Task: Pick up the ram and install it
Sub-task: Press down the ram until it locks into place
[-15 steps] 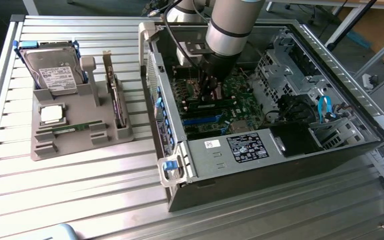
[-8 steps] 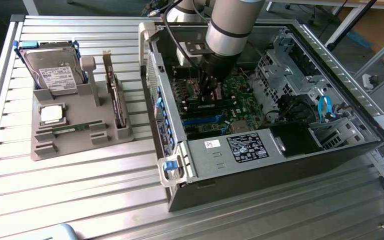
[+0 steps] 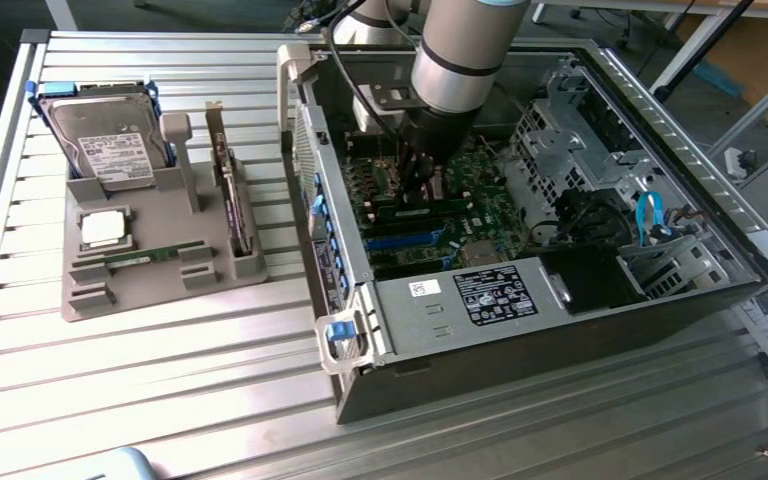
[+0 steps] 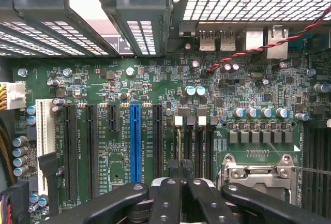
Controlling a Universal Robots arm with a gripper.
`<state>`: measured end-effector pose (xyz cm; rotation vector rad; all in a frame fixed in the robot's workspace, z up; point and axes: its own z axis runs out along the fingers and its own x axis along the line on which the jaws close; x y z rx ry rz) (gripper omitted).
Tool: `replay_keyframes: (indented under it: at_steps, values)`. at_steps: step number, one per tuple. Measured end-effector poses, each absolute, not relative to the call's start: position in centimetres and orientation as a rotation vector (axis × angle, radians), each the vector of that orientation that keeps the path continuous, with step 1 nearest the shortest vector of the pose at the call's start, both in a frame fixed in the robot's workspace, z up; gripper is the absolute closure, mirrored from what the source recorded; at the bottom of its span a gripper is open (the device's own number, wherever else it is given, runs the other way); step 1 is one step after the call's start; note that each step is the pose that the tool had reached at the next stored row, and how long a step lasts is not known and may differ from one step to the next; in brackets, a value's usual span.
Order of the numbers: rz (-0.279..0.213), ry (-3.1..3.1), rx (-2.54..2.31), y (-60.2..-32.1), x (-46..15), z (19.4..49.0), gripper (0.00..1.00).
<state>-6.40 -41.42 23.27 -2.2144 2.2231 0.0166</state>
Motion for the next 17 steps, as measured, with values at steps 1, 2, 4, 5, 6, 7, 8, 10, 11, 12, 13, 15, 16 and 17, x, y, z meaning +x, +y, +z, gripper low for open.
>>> replay_keyframes:
  at_steps: [1, 2, 4, 5, 6, 7, 8, 10, 11, 12, 13, 15, 16, 17]
  values:
    - [0.016, 2.223, -2.215, -41.43, -6.40, 23.24, 0.90]
    - [0.016, 2.223, -2.215, -41.43, -6.40, 23.23, 0.90]
    - [0.016, 2.223, -2.215, -41.44, -6.40, 23.21, 0.90]
    - [0.017, 2.223, -2.215, -41.44, -6.40, 23.19, 0.90]
    - [0.017, 2.223, -2.215, -41.45, -6.40, 23.18, 0.90]
    - [0.017, 2.223, -2.215, -41.45, -6.40, 23.18, 0.90]
    - [0.017, 2.223, -2.215, -41.45, -6.40, 23.18, 0.90]
    - [0.016, 2.223, -2.215, -41.45, -6.40, 23.18, 0.90]
    - [0.016, 2.223, -2.215, -41.45, -6.40, 23.16, 0.90]
    - [0.017, 2.223, -2.215, -41.46, -6.40, 23.14, 0.90]
    - [0.016, 2.223, -2.215, -41.46, -6.40, 23.11, 0.90]
    - [0.016, 2.223, -2.215, -41.46, -6.40, 23.09, 0.90]
    - [0.016, 2.223, -2.215, -41.47, -6.40, 23.07, 0.90]
    - [0.017, 2.223, -2.214, -41.47, -6.40, 23.06, 0.90]
